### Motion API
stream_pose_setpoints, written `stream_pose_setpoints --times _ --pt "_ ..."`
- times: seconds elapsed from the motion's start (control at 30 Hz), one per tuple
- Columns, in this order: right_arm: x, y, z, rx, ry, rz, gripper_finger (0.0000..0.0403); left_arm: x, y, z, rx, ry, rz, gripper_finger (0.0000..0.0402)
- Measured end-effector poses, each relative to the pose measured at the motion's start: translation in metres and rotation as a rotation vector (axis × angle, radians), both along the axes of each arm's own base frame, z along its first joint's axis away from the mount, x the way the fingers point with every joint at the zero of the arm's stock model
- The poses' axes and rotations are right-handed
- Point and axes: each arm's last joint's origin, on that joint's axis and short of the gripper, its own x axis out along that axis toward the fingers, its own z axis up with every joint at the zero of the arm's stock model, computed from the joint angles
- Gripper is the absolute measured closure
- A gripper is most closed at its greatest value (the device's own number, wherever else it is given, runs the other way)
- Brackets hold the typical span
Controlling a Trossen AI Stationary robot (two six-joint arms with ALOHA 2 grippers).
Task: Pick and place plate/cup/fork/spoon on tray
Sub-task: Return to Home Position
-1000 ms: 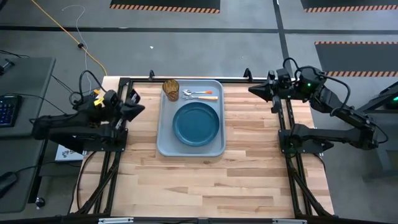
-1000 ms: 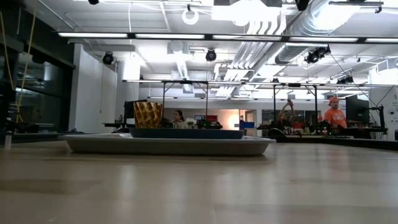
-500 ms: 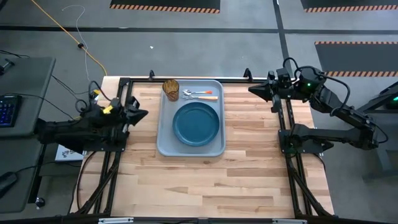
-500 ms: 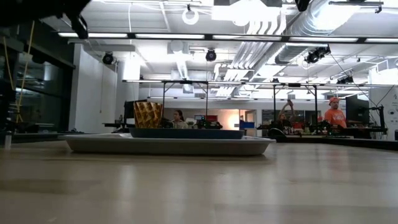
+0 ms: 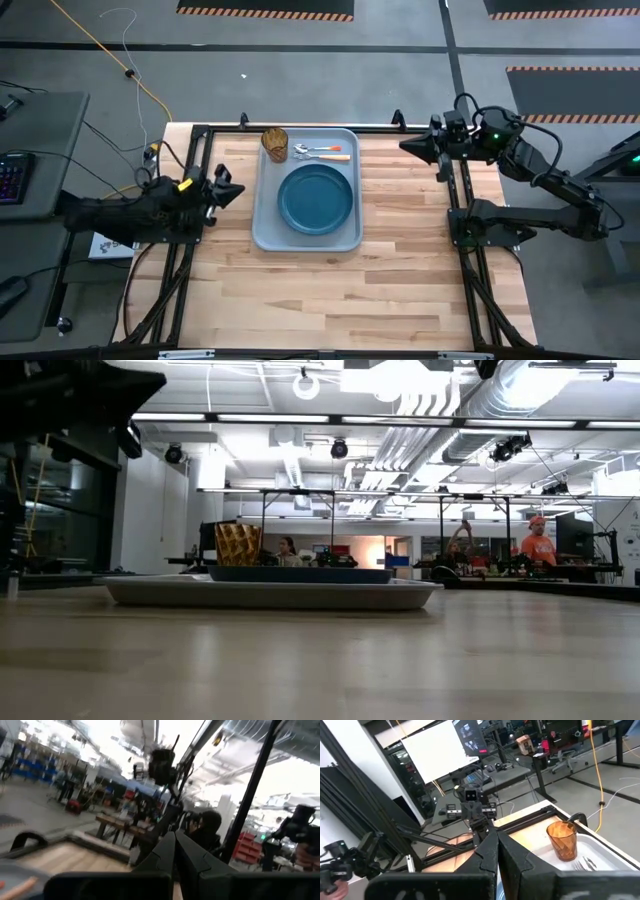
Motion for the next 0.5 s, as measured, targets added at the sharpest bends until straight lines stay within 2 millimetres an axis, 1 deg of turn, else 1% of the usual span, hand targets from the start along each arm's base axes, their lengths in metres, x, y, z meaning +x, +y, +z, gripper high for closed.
stream_pose_setpoints --times 0.23,0.3,0.4,0.5 --pt "0.000 0.000 0.000 0.067 0.000 0.013 0.0403 0.001 0.000 -0.011 0.013 0.113 0.002 0.0402" --pt "0.000 0.001 0.000 0.080 -0.001 0.022 0.0403 0.001 -0.001 -0.015 0.017 0.159 -0.040 0.0402" --pt "0.000 0.001 0.000 0.099 -0.001 0.038 0.0403 0.000 -0.004 -0.024 -0.026 0.241 -0.138 0.0402" --pt "0.000 0.002 0.000 0.104 -0.001 0.048 0.0403 -0.002 -0.005 -0.029 -0.047 0.283 -0.178 0.0401"
